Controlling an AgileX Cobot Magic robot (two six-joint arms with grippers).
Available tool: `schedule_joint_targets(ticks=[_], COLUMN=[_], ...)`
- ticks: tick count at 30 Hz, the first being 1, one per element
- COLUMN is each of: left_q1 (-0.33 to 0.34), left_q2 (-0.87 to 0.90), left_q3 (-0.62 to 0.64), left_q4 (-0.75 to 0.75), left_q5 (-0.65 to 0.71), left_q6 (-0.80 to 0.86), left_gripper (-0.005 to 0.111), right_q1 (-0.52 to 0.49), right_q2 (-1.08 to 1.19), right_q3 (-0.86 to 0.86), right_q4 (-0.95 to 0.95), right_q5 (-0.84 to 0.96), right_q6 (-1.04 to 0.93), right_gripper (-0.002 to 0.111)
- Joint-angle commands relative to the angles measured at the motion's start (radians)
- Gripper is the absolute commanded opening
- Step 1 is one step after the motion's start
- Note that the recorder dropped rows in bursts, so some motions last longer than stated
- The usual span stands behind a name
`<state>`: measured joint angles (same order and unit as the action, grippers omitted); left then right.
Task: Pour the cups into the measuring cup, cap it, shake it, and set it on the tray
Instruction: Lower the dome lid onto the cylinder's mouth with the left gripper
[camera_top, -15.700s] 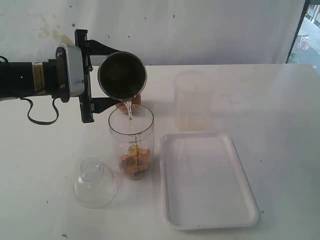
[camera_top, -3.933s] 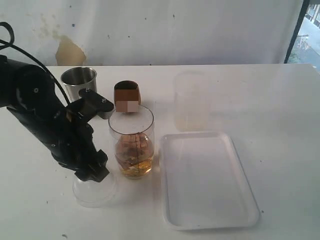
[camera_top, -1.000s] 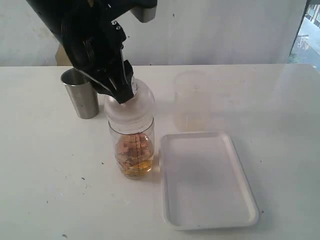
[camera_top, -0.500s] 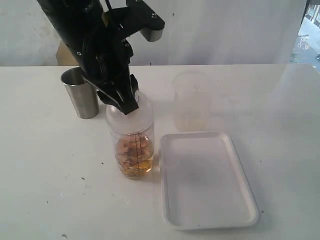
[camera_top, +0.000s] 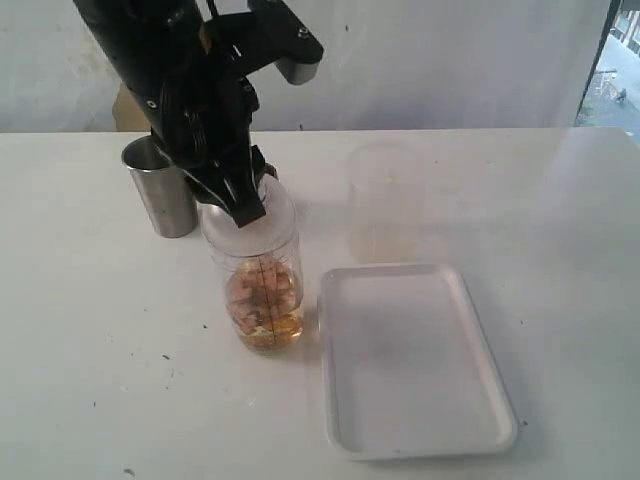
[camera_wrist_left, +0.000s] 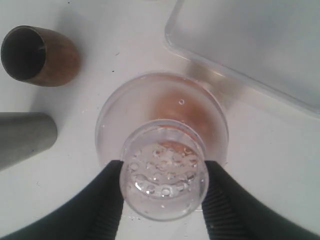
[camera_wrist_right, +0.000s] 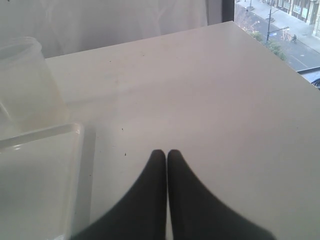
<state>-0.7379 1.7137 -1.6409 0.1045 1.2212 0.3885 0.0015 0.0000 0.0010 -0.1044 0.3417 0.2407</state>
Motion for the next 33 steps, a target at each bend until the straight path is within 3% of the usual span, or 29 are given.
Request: schedule_joint_targets(ticks=[1, 11, 26, 33], left_q1=[-0.003, -0.003, -0.003, -0.003], left_q2=[-0.003, -0.003, 0.024, 0.024], left_q3=[-0.007, -0.007, -0.007, -0.007], left_q4=[0.012, -0.114, -0.076, -0.076], left_q5=[0.0, 0.0, 0.0, -0.026], left_q6=[-0.004, 0.054, 0.054, 0.037], left_gripper=[0.0, 0.0, 0.0, 0.036], right_q1=[0.0, 0.0, 0.0, 0.0], right_q2=[0.0, 0.0, 0.0, 0.0], right_q3=[-0.001, -0.001, -0.001, -0.001], right_q4=[0.0, 0.0, 0.0, 0.0], right_q5=[-0.006, -0.006, -0.006, -0.006], right_q6=[0.0, 0.0, 0.0, 0.0], right_gripper=[0.0, 0.0, 0.0, 0.0])
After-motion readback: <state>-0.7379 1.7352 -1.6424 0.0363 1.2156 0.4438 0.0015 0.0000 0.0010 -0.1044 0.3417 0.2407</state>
